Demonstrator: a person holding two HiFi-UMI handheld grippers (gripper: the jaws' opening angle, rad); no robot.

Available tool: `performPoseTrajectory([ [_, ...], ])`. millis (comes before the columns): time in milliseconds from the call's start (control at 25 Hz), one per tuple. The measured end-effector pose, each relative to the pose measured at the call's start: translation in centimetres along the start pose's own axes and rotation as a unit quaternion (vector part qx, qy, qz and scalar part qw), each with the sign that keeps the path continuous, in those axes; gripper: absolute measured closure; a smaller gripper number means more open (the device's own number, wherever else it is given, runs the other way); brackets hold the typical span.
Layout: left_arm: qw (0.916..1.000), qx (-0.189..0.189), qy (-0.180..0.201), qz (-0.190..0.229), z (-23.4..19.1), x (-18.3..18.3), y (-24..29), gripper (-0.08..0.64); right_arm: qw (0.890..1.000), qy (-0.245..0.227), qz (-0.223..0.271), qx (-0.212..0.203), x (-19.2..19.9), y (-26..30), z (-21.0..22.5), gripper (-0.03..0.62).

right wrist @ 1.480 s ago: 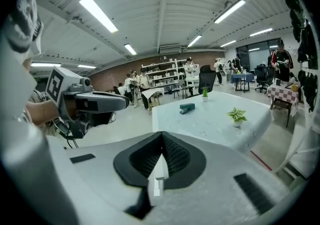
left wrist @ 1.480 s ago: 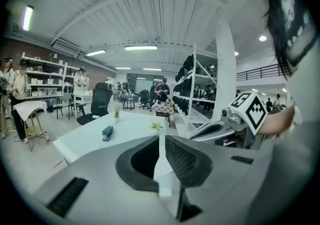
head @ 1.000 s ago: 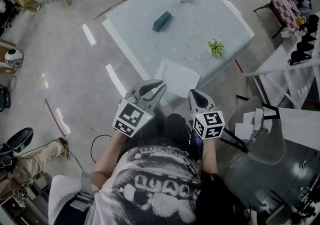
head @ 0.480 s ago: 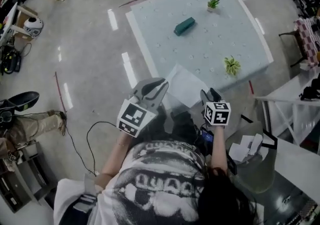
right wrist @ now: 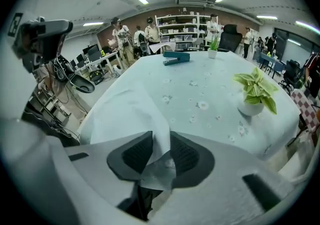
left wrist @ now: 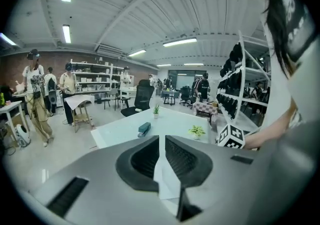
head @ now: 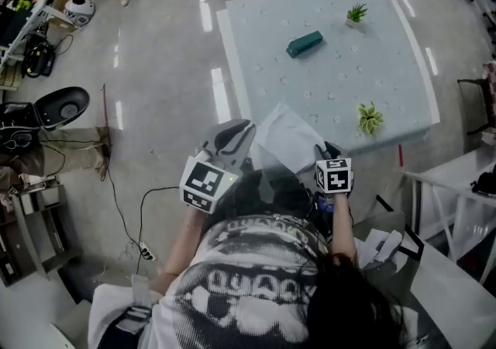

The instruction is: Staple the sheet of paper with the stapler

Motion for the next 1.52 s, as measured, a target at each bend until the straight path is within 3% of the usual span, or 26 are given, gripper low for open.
performPoseTrajectory([
  [320,0.9980,-0.059,-0.021,-0.007,-0.5,0.5,-0.9,0.526,0.997,0.009,0.036,-0.070,-3.4,0.1,-0.9,0.575],
  [520,0.9943,-0.101,-0.033,-0.012,-1.8,1.0,-2.1,0.526,0.991,0.038,0.063,-0.116,-7.9,1.8,-0.9,0.581],
  [720,0.9907,-0.128,-0.043,-0.014,-2.5,1.2,-3.2,0.526,0.988,0.061,0.069,-0.123,-12.1,4.3,0.5,0.583],
  [920,0.9881,-0.145,-0.049,-0.017,-3.0,1.4,-3.7,0.526,0.985,0.101,0.039,-0.133,-14.7,7.4,1.9,0.583],
  [1160,0.9869,-0.151,-0.052,-0.021,-3.5,1.4,-3.6,0.526,0.976,0.158,0.009,-0.148,-16.8,9.6,3.1,0.583],
  [1520,0.9873,-0.148,-0.052,-0.023,-4.1,1.5,-3.2,0.526,0.960,0.236,0.019,-0.151,-18.5,10.3,5.3,0.583],
])
Point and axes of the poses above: the fingertips, and each gripper's own axes: y forward along the fingers, z to its right, x out of its underside, the point moved 1 cm from there along -y, backward along the fingers, and after that the axes turned 6 degrees about y, right-handed, at the moved point
